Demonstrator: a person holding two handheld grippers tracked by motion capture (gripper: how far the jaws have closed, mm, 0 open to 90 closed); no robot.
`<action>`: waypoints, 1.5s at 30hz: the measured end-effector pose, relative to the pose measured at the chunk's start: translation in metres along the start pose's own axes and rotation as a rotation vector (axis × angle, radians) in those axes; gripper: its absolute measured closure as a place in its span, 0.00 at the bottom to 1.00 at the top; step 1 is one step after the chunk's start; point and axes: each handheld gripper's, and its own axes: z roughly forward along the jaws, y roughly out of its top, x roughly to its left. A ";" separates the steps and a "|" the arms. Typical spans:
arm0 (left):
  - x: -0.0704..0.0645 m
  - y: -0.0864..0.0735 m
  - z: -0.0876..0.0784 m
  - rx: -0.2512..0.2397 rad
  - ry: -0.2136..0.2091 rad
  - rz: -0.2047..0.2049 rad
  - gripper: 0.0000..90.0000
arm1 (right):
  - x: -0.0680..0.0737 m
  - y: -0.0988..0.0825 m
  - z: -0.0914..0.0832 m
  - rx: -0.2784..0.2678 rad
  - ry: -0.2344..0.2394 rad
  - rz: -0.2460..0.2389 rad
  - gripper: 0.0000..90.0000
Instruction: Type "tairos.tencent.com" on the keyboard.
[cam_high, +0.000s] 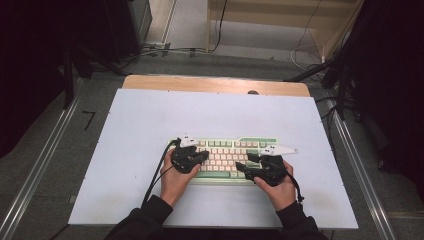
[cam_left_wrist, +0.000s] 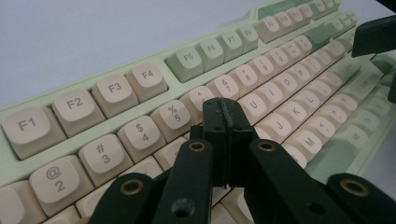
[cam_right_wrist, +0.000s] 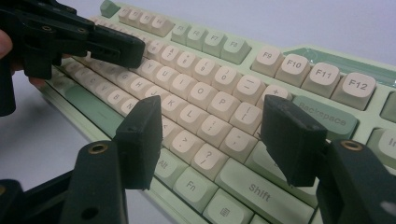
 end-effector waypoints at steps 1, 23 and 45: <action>0.000 0.000 0.000 0.002 0.000 -0.002 1.00 | 0.000 0.000 0.000 0.000 0.000 0.000 0.42; 0.001 0.005 -0.018 -0.093 -0.049 -0.026 0.81 | -0.001 0.000 0.000 -0.002 0.003 0.001 0.42; 0.010 0.006 -0.035 -0.174 -0.003 -0.068 0.40 | 0.000 0.001 -0.001 -0.006 0.003 0.000 0.42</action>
